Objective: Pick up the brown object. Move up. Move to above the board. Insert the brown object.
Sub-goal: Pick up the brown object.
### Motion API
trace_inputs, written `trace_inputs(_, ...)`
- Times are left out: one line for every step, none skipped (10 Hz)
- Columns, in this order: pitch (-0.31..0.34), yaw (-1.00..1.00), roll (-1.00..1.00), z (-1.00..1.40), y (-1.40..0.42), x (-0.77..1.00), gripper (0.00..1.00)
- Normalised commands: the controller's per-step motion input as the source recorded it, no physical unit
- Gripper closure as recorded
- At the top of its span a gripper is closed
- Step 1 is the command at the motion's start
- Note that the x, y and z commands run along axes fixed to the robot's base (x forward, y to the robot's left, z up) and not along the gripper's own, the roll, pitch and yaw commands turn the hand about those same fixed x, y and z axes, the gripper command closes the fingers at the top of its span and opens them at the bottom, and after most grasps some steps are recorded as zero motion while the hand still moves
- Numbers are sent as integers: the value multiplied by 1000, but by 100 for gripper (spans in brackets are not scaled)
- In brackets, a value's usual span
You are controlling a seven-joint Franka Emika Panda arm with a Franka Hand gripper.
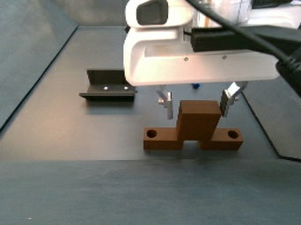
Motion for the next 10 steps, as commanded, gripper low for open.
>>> trace_inputs(0, 0, -4, -231, 0, 0, 0)
trace_inputs(0, 0, -3, -231, 3, 0, 0)
trace_inputs(0, 0, 0, -231, 40, 0, 0)
trace_inputs(0, 0, 0, -220, 86, 0, 0)
trace_inputs(0, 0, 0, -206, 86, 0, 0)
trace_inputs(0, 0, 0, -197, 74, 0, 0)
trace_inputs(0, 0, 0, -183, 43, 0, 0)
trace_inputs(0, 0, 0, -83, 0, 20, 0)
trace_inputs(0, 0, 0, 0, 0, 0, 0)
trace_inputs(0, 0, 0, 0, 0, 0, 100)
